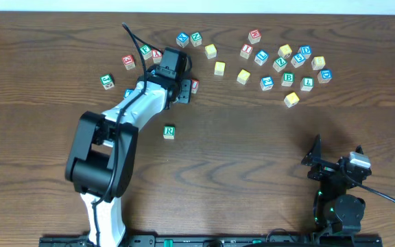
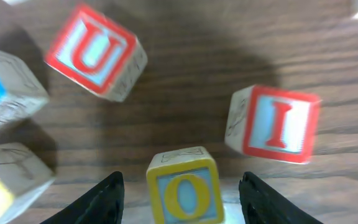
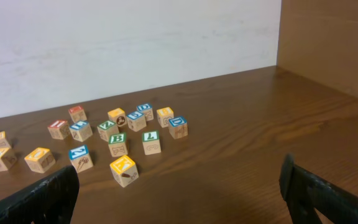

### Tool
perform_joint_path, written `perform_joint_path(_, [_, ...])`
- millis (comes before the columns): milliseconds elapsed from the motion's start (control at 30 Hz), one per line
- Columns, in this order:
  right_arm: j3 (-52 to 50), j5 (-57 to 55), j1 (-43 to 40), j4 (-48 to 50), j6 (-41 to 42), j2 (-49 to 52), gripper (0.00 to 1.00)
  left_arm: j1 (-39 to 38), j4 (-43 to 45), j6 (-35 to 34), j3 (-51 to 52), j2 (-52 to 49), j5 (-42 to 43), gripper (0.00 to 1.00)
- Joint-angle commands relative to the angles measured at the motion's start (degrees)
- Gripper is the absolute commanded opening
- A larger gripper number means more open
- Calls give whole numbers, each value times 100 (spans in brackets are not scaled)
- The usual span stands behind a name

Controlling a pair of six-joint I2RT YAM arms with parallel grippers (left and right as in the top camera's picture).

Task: Spell out ROBOT
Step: 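Lower the open left gripper down around the yellow O block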

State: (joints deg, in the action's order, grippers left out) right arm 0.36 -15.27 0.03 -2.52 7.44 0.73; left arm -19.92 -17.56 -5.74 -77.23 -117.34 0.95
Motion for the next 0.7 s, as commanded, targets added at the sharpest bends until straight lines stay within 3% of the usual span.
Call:
perform_joint_path(0, [-4, -70, 81, -22, 85, -13, 99, 24, -11, 79, -127, -212, -13, 58])
perform_joint_path(667, [-4, -70, 81, -24, 85, -13, 99, 24, 4, 101, -319, -201, -13, 59])
